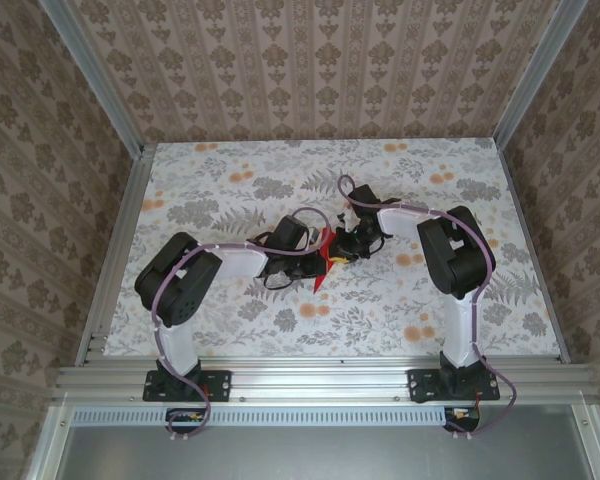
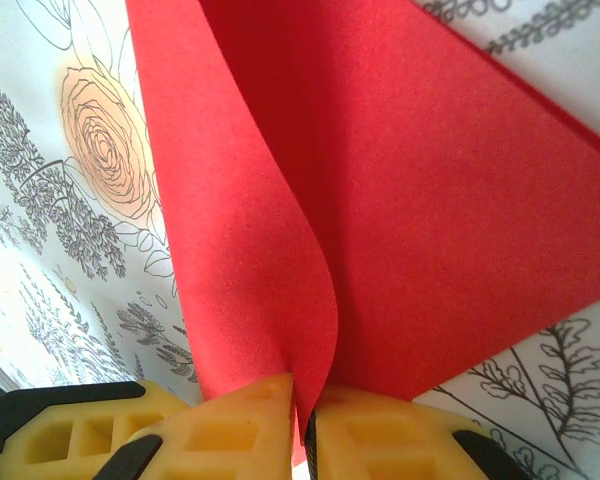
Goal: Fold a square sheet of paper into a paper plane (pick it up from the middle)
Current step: Fold the wing for the fifth time at the center of the table.
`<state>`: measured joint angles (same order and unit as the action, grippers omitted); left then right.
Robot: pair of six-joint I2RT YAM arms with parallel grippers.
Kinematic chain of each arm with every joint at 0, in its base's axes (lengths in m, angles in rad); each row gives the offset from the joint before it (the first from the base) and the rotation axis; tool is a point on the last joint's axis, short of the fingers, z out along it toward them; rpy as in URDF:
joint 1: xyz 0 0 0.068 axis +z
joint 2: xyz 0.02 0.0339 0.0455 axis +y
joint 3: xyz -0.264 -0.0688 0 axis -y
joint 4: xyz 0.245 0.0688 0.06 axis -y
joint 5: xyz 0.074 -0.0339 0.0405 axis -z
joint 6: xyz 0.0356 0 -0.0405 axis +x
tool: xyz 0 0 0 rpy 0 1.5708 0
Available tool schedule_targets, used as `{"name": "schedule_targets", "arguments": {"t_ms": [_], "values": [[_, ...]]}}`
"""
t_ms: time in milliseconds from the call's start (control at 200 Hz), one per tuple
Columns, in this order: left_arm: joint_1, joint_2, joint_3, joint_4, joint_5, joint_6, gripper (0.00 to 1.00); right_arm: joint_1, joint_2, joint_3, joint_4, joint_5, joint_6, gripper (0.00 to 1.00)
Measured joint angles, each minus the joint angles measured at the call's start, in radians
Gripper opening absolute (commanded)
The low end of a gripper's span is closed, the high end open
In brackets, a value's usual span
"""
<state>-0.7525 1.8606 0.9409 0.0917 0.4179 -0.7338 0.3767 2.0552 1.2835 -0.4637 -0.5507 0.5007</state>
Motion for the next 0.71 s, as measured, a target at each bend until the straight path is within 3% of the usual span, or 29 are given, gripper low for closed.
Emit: {"name": "schedule_targets", "arguments": {"t_ms": [225,400,585,705], "values": [[-0.014,0.006,0.032,-0.062,-0.041,0.008,0.07,0.0,-0.002,0.0,0.0,0.0,0.001,0.16],[-0.031,0.013,0.064,-0.114,-0.075,0.008,0.04,0.004,-0.017,0.0,0.0,0.009,0.008,0.24],[-0.041,0.025,0.088,-0.138,-0.097,0.008,0.02,-0.008,-0.081,-0.004,-0.016,0.124,0.032,0.29],[-0.045,0.025,0.092,-0.148,-0.106,0.007,0.02,-0.028,-0.169,-0.029,-0.01,0.179,0.043,0.25]]}}
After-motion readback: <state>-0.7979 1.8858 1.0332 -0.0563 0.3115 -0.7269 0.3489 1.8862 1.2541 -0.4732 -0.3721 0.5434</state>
